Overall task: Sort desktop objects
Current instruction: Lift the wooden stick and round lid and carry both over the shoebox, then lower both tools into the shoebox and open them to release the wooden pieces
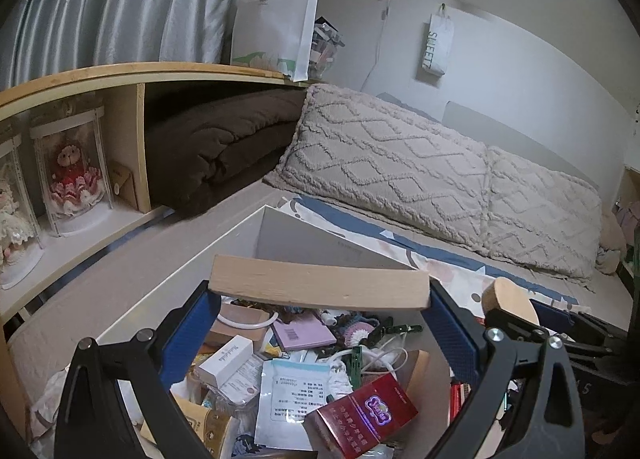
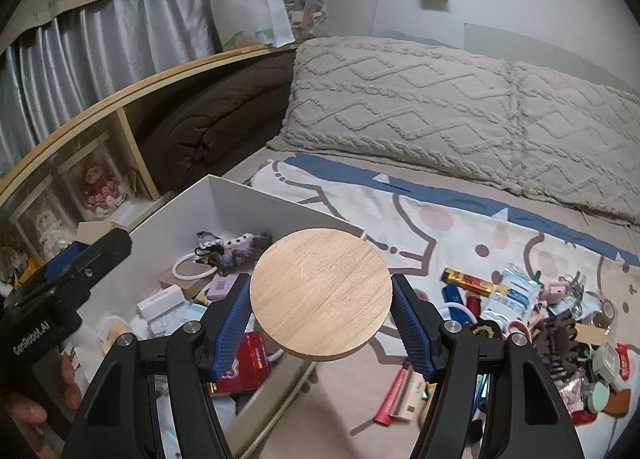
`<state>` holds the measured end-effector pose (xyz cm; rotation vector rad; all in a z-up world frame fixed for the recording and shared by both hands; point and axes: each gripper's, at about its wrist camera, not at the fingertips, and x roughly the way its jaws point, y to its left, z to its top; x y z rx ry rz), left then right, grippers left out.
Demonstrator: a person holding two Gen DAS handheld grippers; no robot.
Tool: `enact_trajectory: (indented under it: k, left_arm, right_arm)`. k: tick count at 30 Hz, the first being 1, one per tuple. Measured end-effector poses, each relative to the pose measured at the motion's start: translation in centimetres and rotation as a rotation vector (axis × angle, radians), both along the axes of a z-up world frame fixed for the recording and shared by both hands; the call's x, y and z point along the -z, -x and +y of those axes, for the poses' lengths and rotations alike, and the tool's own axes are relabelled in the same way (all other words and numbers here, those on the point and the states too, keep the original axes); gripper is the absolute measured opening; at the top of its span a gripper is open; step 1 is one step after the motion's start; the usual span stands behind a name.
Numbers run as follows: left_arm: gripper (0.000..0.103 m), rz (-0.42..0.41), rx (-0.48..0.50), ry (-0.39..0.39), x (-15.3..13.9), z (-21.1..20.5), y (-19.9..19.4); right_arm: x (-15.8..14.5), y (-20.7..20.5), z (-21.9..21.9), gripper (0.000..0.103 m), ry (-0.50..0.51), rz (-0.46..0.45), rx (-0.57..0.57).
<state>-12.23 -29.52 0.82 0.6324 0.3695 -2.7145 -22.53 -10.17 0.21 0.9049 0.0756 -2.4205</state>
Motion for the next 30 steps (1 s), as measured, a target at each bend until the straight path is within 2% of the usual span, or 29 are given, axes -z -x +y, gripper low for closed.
enact_trajectory:
  k: [20, 30]
  left_arm:
    - [0.1, -0.075, -0.005, -0.013, 2.0, -1.4, 2.0]
    - [0.1, -0.089, -0.031, -0.011, 2.2, -2.5, 2.4]
  right_arm:
    - [3.2, 1.9, -5.2, 0.069, -0.098, -0.083, -0.049]
    - [4.5, 2.3, -8.0, 0.068, -0.184, -0.056, -0.142]
